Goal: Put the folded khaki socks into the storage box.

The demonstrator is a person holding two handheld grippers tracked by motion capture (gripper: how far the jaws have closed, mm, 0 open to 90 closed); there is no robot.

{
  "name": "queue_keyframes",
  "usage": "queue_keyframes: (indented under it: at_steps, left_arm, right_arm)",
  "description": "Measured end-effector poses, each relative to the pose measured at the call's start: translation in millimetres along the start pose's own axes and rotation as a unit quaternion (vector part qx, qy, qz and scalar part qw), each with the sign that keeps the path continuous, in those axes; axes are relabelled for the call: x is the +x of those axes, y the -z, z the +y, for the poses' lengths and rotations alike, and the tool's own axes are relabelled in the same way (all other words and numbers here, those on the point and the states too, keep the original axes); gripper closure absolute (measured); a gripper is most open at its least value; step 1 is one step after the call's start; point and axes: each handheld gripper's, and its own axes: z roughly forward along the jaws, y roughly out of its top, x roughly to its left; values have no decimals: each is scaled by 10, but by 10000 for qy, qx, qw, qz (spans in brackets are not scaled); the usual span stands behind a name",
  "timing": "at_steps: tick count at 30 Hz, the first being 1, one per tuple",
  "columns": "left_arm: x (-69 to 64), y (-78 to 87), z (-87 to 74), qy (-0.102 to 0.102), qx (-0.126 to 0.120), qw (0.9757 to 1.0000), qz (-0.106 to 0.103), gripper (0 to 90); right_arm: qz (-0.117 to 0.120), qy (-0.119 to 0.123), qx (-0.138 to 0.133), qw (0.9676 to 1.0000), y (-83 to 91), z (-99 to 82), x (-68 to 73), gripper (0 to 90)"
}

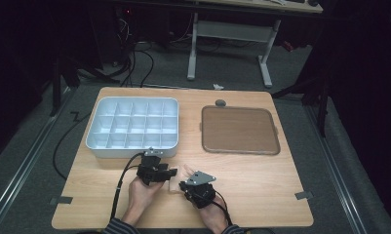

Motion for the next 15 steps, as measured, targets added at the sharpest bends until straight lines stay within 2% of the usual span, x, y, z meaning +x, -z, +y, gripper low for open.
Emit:
queue_keyframes:
  at_steps: [7,15]
  left_arm:
    - [-7,-43,-11,-10,28,10000,-44,567]
    - [-35,-54,-19,-123,71,9999,1,698]
  right_arm:
    - [-15,19,-77,10000,5,-37,13,876]
    - [-22,67,-87,9999,1,-39,22,876]
